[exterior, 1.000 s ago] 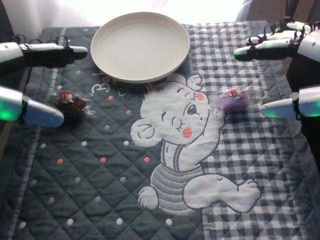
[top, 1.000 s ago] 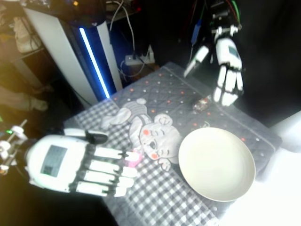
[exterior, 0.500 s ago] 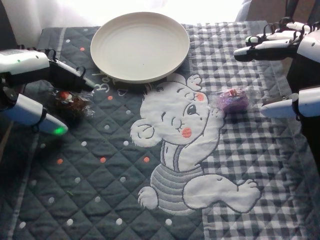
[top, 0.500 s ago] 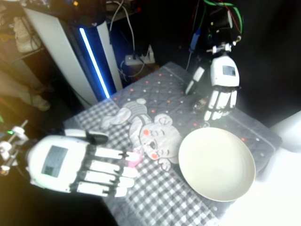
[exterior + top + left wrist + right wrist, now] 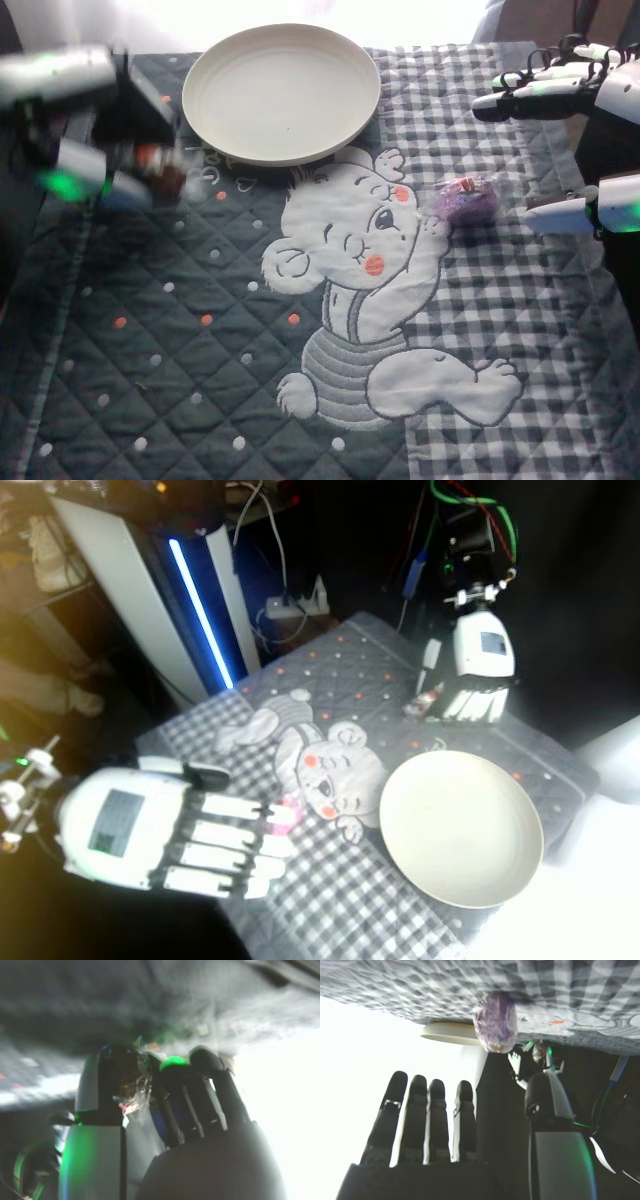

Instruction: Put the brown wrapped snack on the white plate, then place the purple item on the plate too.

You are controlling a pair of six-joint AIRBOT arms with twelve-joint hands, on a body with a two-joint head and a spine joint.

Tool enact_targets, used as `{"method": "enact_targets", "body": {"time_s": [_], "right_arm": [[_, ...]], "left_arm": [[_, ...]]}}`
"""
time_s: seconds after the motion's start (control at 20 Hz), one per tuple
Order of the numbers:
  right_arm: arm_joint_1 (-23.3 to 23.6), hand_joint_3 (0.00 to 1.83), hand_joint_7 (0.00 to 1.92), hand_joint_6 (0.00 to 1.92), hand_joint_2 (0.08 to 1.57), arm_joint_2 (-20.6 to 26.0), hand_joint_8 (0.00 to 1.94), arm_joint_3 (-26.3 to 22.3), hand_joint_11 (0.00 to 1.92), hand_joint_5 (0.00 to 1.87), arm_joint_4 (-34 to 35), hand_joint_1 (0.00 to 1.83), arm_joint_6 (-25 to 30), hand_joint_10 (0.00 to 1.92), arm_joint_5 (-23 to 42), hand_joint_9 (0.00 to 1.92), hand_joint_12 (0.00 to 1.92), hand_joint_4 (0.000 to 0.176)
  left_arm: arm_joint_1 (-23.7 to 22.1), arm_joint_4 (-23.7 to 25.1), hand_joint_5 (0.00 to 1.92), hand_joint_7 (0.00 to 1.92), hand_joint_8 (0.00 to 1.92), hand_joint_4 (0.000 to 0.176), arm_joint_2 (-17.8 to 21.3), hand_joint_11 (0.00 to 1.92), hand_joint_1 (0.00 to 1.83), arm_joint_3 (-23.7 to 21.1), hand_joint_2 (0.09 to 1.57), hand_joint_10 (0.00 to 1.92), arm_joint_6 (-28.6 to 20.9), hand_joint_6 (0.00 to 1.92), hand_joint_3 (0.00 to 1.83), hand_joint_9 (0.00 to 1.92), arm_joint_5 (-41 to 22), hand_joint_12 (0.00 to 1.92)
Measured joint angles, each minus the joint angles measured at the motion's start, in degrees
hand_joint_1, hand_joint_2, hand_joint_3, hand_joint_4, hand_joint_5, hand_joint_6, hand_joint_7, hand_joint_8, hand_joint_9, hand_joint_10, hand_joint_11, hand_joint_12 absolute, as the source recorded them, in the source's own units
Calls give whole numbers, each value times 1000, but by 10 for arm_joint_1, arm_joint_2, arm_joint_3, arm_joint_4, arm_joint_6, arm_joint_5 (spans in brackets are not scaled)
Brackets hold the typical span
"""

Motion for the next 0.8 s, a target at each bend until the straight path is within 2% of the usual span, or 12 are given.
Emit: {"method": "enact_targets", "body": {"time_s": [0.1,0.15,0.2,0.25,0.3,0.35,0.4,0.5,0.55,0.65,0.7,0.8], "right_arm": [[0,1,290,2,1013,0,1,0,0,420,0,838,0,0,0,271,731,63],[0,1,281,0,1014,-1,0,0,0,402,0,770,0,0,0,269,728,96],[0,0,294,0,1009,-6,1,5,0,410,0,724,0,4,0,302,827,94],[0,0,294,0,1009,-9,1,7,0,410,0,724,0,4,0,302,827,94],[0,0,307,0,1010,-11,0,8,0,420,0,715,0,3,-1,321,907,82],[0,0,289,0,1003,-13,0,8,0,407,-3,701,0,0,0,309,921,115],[0,0,285,0,995,-14,0,10,0,399,-11,703,3,1,0,291,872,136],[0,0,264,0,982,-18,0,15,0,384,-19,708,10,0,0,277,877,143],[0,0,257,3,968,-21,0,16,0,400,-19,766,14,0,0,266,857,125],[0,0,234,1,949,-21,0,16,0,391,-29,832,24,0,0,234,790,134],[0,0,242,0,942,-21,4,16,0,385,-35,841,29,5,1,244,784,141],[0,0,241,0,926,-21,0,17,0,352,-49,822,37,1,2,244,744,168]], "left_arm": [[-47,-6,1258,1027,1097,0,-15,584,1260,18,1056,1347,14,320,2,903,-23,1824],[-67,-19,1251,934,1060,0,-26,507,1184,27,1022,1560,30,464,0,810,-35,1902],[-80,-46,1199,908,1153,78,-53,566,1111,50,1021,1647,57,595,1,790,-42,1879],[-82,-52,1199,908,1153,78,-65,566,1111,61,1021,1647,59,595,1,790,-40,1879],[-83,-64,1160,878,1183,156,-90,561,1077,86,1029,1664,58,665,1,789,-28,1913],[-84,-67,943,801,1085,5,-111,552,938,110,950,1559,58,251,0,769,-8,1855],[-86,-68,836,803,737,2,-130,490,842,131,920,1294,57,71,0,748,13,1741],[-92,-70,537,784,121,47,-153,450,764,160,795,656,57,2,0,779,46,1451],[-94,-71,424,641,24,101,-158,369,805,167,738,318,57,0,0,699,57,1152],[-92,-72,331,449,0,150,-149,190,901,156,750,29,57,0,0,568,64,875],[-84,-72,321,393,0,154,-132,156,891,136,767,5,57,2,0,505,56,761],[-55,-70,344,360,0,127,-88,119,829,87,793,1,56,0,0,408,26,902]]}}
